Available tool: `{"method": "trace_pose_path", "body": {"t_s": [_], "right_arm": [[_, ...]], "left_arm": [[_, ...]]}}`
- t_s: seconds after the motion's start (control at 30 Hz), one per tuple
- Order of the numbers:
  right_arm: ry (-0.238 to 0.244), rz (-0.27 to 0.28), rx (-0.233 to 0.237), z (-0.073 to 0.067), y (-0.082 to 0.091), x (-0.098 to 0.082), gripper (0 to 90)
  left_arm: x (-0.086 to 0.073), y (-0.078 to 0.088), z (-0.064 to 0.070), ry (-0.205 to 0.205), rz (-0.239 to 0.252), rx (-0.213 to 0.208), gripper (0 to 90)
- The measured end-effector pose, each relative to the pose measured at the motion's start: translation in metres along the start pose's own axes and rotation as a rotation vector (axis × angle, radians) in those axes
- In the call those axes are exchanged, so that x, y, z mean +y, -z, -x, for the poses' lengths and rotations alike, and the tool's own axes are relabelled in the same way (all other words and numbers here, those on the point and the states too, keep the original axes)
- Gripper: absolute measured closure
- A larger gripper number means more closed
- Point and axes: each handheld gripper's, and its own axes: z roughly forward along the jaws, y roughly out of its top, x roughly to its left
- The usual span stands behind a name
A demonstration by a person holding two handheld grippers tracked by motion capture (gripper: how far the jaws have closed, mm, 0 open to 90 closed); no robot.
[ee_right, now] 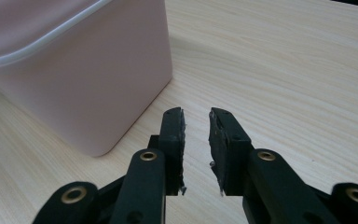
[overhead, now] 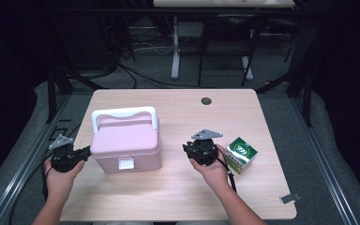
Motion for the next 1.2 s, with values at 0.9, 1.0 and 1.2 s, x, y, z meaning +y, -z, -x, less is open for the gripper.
{"method": "trace_pose_path", "body": {"t_s": [0.9, 1.0, 1.2], "right_arm": [[-0.015, -0.002, 0.029, -0.001, -0.018, 0.003, 79.3], [-0.02, 0.006, 0.034, 0.0, -0.017, 0.003, 79.2], [-0.011, 0.019, 0.023, -0.001, -0.015, 0.004, 79.3]], "left_arm": [[0.012, -0.025, 0.029, -0.022, 0.0, -0.078, 85.7], [0.012, -0.026, 0.032, -0.028, -0.002, -0.089, 85.6], [0.012, -0.028, 0.042, -0.049, -0.01, -0.106, 86.4]]}}
